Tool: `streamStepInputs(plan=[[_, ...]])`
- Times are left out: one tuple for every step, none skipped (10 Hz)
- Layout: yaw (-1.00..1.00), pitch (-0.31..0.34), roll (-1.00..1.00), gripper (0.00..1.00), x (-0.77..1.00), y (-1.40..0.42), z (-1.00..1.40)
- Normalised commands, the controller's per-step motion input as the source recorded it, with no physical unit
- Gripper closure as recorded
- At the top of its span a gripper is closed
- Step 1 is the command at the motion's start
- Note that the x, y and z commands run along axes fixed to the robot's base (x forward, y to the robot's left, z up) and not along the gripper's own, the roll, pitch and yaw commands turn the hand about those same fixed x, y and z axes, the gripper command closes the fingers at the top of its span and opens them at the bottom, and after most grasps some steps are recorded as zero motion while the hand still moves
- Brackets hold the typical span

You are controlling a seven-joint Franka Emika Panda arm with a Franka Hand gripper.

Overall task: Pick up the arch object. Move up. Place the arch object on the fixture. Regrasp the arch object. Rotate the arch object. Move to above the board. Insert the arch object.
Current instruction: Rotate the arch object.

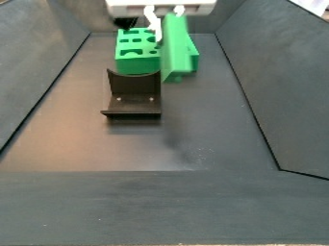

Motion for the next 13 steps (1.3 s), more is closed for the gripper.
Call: streamStepInputs(plan=[[-0.06,-0.06,-0.11,1.0,-0.94,0.07,1.0],[-0.06,-0.054,-0.11,1.0,-0.94,0.06,1.0],[-0.07,-0.036,-0.12,1.0,-0.94,0.06,1.0],[-0.08,-0.026,-0.12,1.0,-0.81,0.04,0.86],[-0.07,-0.013,-0.11,1.0,-0.6,0.02,0.63],[-0.07,-0.002,-0.1,1.0,-0.44,0.01,0.45],[-0.06,0.023,-0.09,1.0,-0.22,0.0,0.22],[-0.55,-0.081,-1.0,1.0,0.0,0.0,0.0],[-0.55,-0.06,-1.0,1.0,0.12,0.03,-0.1],[-0.55,-0.042,-1.0,1.0,0.04,0.05,-0.03],[-0.56,-0.022,-1.0,1.0,-0.02,0.04,0.0],[-0.58,0.018,-1.0,1.0,-0.03,0.02,0.0],[-0.58,0.054,-1.0,1.0,0.0,0.02,0.0]])
